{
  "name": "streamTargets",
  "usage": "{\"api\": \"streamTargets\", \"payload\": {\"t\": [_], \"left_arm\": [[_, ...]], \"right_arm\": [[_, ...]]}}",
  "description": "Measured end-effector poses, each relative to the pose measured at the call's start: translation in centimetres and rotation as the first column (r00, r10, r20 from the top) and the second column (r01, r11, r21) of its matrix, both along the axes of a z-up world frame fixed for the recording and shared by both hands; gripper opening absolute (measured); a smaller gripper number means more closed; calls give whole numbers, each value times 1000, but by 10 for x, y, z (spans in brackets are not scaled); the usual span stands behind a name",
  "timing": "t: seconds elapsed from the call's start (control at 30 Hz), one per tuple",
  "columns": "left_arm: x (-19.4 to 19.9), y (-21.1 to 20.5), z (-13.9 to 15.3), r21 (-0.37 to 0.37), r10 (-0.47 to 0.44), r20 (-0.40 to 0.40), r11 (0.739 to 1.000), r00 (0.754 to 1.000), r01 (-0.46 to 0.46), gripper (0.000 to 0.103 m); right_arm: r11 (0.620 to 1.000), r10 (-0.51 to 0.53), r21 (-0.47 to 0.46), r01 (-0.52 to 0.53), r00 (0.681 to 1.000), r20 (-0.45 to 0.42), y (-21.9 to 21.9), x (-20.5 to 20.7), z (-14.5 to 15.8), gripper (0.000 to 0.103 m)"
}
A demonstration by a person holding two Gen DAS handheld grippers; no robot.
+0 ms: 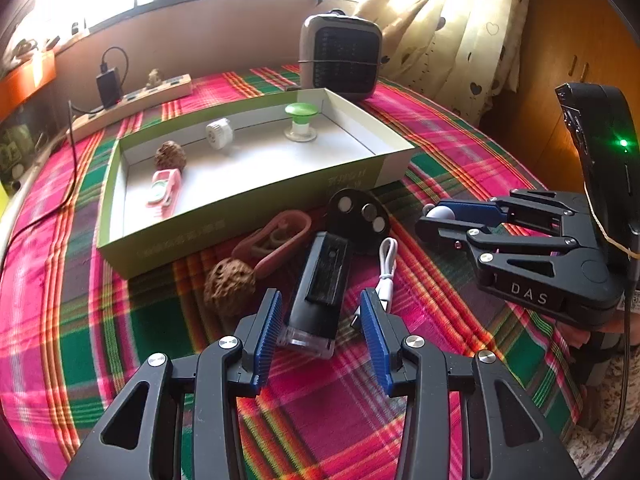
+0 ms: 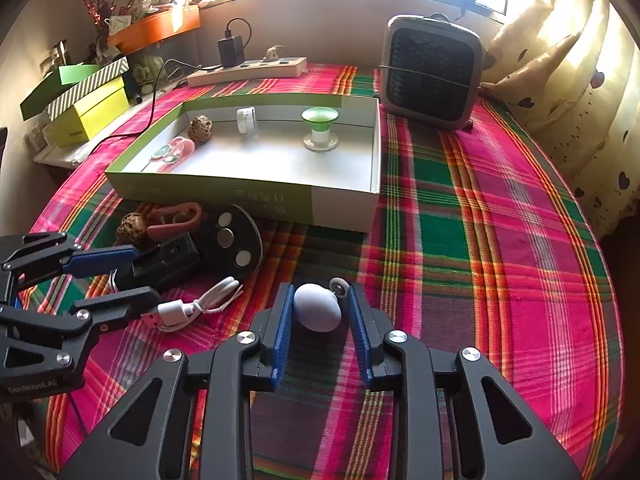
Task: Organize objects
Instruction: 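Close the left tool on the black flashlight while the right tool holds the white egg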
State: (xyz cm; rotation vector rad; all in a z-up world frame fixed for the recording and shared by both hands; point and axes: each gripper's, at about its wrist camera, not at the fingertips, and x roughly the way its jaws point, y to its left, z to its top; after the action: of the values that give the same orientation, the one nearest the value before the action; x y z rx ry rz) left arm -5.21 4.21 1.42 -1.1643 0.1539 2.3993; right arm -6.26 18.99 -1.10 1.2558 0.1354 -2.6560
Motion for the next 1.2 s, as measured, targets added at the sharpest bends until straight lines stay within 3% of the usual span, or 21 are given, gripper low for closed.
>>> {"api": "streamTargets", "payload": {"t": [0.93,1.2], "left_arm": [[-12,8,-3,-30,25,-6,999,1000,-25,38],[-13,6,-4,-38,36,-16,999,999,-36,26]], "right_arm": [[1000,4,-9,-4,1000,9,7,-2,-1,27],[1000,4,-8,-3,1000,9,7,-3,-2,27]]}}
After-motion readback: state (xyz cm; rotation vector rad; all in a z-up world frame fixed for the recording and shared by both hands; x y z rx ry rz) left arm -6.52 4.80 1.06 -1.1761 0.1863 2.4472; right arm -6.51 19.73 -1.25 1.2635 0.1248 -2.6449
